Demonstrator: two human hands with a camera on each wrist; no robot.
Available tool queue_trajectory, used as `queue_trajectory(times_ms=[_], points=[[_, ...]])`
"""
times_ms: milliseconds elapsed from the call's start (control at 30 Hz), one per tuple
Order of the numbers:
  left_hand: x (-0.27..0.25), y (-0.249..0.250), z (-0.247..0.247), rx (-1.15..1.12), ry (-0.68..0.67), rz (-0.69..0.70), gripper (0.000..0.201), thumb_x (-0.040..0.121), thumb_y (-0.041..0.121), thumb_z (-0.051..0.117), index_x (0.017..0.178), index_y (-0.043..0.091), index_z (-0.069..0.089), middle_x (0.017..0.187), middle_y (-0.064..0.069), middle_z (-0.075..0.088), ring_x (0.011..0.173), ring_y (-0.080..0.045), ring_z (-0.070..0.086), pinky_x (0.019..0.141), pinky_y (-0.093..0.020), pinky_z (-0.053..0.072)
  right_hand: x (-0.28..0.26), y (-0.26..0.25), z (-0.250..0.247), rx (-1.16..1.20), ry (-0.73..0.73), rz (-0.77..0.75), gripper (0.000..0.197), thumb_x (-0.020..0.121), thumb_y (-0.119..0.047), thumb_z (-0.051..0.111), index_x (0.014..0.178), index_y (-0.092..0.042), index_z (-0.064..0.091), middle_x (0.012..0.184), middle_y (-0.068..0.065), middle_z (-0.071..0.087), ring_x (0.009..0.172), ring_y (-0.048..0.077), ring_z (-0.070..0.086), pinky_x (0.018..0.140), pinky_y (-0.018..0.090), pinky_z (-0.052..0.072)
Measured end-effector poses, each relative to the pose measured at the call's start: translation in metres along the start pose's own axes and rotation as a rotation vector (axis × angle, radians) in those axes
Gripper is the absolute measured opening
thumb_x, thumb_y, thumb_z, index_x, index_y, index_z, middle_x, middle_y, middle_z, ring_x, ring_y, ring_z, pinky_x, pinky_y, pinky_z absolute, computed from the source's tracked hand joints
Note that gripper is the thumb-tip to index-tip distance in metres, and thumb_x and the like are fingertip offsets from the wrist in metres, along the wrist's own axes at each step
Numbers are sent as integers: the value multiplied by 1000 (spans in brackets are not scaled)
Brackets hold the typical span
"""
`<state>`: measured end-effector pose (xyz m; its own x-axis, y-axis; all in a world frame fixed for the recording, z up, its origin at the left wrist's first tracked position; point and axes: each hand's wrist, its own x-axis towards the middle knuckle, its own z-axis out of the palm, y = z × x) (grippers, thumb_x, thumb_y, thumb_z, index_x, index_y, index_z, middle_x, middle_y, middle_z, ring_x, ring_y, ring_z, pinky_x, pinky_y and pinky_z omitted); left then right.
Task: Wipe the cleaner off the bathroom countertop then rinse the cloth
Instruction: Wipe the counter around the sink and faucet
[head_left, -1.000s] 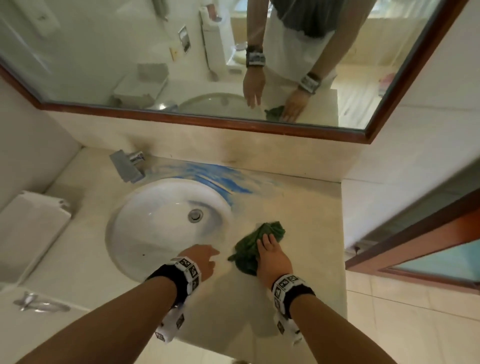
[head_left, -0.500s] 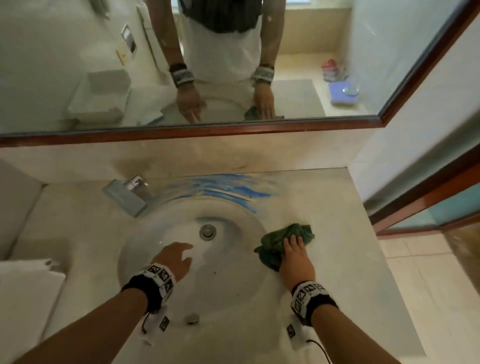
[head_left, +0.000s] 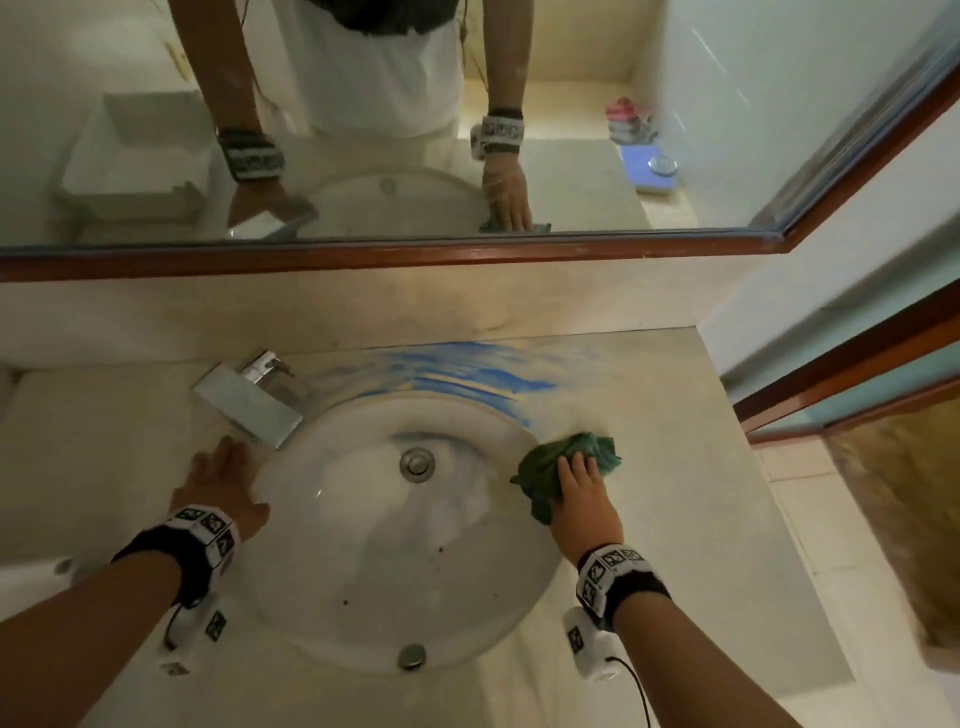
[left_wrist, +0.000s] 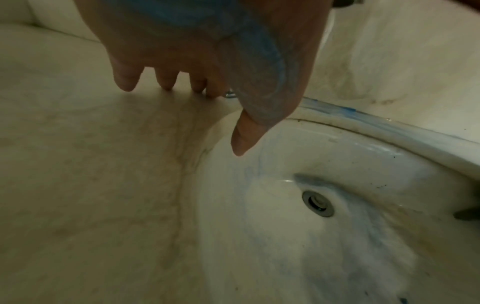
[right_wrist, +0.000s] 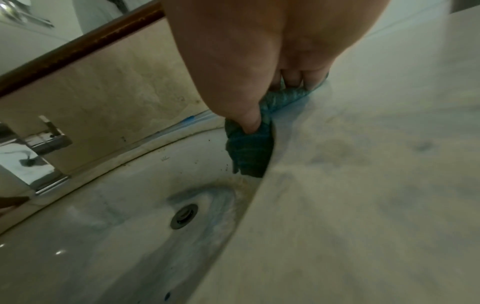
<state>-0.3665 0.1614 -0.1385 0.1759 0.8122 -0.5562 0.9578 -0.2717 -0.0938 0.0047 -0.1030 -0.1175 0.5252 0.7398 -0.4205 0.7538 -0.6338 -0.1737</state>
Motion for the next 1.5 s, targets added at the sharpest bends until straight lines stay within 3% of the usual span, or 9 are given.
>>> queue_trajectory(times_ms=[200,500,633,733,933,1167,1300,1400,1500], points=[[9,3,6,-58,-30,-3,104,83,48,61,155,22,-9,160,1,-21,147,-33,-9,113,-56,21,39,-20,-17,-70,-22,-79,69,97,-17,46,156,-15,10,163,7,2,150,28,-2,121,37,14],[8,6,4,-53,-61,-30,95,87,49,54,155,20,-6,161,-1,-20,148,-33,-10,115,-55,23,69,-31,-22,-53,11,-151,73,93,-10,47,156,-18,12,163,2,1,150,22,-2,118,31,18],[6,19,0,-98,-32,-103,100,86,53,56,155,17,-6,162,-3,-14,148,-31,-10,116,-53,21,35,4,-6,-66,-32,-150,82,54,-3,80,132,-3,58,141,15,51,129,38,50,91,45,54],[4,29,-5,-96,-43,-153,100,86,57,54,155,13,-4,162,-6,-13,148,-32,-11,117,-52,20,40,6,-2,-144,-70,-130,88,37,-8,86,123,-3,66,130,16,61,119,38,59,85,38,56],[-5,37,-16,-124,-30,-181,101,87,53,57,154,11,-5,162,-9,-11,149,-33,-4,117,-47,22,93,-51,-32,-93,-7,-244,70,95,-13,42,156,-11,7,163,6,-3,150,26,-5,120,32,12],[-4,31,-14,-111,-7,-157,99,83,57,59,156,19,4,162,-7,-5,149,-32,-1,117,-47,24,86,-38,-28,-64,-19,-237,68,96,-18,43,156,-14,9,163,3,-2,150,22,-5,119,29,14],[-4,32,-13,-60,-3,-147,99,84,61,55,156,17,3,162,-7,-4,149,-32,-5,118,-46,23,58,2,-16,-35,28,-186,66,87,-21,57,149,-12,36,158,7,24,147,27,21,115,35,29],[-4,34,-12,-45,5,-161,100,84,62,54,155,14,2,162,-8,-2,149,-32,-3,117,-46,25,62,-9,-23,-19,-8,-132,67,96,-42,38,153,-11,24,162,9,12,150,25,6,117,26,8],[-3,33,-12,-63,3,-153,102,82,63,55,155,18,0,162,-7,-3,148,-33,-6,117,-47,24,85,-41,-36,-5,-21,-136,74,98,-57,30,155,-10,17,163,7,3,150,23,-4,120,29,8]])
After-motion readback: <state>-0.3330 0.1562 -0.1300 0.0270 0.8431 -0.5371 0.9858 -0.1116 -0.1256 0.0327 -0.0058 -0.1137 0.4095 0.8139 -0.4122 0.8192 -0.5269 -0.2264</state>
